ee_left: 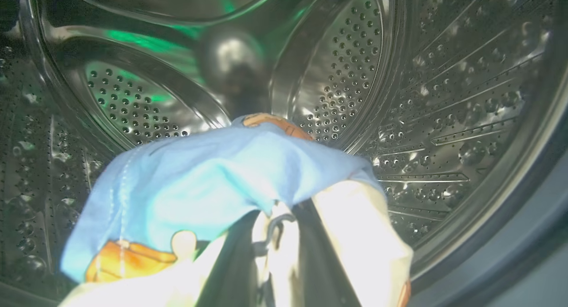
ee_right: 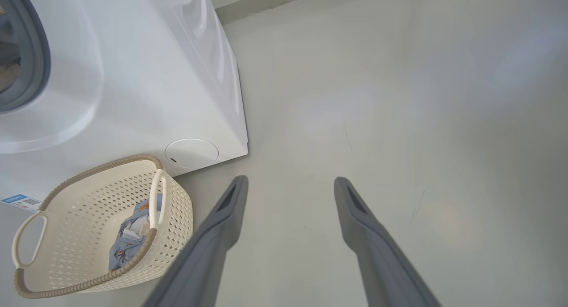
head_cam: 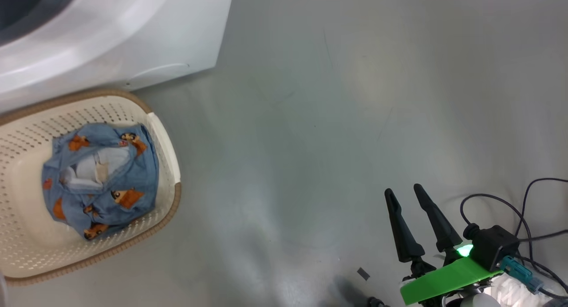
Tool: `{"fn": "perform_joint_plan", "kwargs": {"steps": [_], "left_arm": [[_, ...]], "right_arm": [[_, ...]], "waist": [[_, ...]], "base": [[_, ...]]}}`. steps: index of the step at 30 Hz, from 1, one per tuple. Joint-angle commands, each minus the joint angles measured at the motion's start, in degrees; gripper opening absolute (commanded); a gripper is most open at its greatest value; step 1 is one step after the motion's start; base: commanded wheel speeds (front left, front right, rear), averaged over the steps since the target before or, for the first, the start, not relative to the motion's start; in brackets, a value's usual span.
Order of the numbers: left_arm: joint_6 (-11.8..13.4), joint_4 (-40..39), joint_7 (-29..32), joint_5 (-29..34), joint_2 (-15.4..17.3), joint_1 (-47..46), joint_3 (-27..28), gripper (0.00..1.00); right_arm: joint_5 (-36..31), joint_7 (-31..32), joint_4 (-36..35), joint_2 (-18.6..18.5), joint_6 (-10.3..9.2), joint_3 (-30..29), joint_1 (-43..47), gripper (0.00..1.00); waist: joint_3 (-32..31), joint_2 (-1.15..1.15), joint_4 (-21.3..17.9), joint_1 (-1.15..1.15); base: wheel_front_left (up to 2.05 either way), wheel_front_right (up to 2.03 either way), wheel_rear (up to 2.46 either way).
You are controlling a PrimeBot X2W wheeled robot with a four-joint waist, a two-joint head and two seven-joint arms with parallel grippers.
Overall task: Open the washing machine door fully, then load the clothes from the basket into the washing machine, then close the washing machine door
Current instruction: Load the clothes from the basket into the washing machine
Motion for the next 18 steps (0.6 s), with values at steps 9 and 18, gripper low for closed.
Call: {"fn": "perform_joint_plan", "kwargs": {"steps": [9, 18], "left_arm": [[-1.43, -3.69, -0.36, 2.68, 3.98, -7.48, -2.93, 0.0], [-0.99, -8.33, -0.36, 2.0, 4.78, -10.0, -2.1, 0.0]], "right_arm": [[1.17, -0.27, -2.24, -0.56, 0.09, 1.8, 0.03, 1.0], [1.51, -0.27, -2.9, -0.55, 0.09, 2.31, 0.16, 1.0]], "waist": [[5.95, 0.0, -0.25, 0.0], [7.95, 0.0, -0.3, 0.0]], "base": [[0.0, 0.0, 0.0], [0.0, 0.0, 0.0]]}}
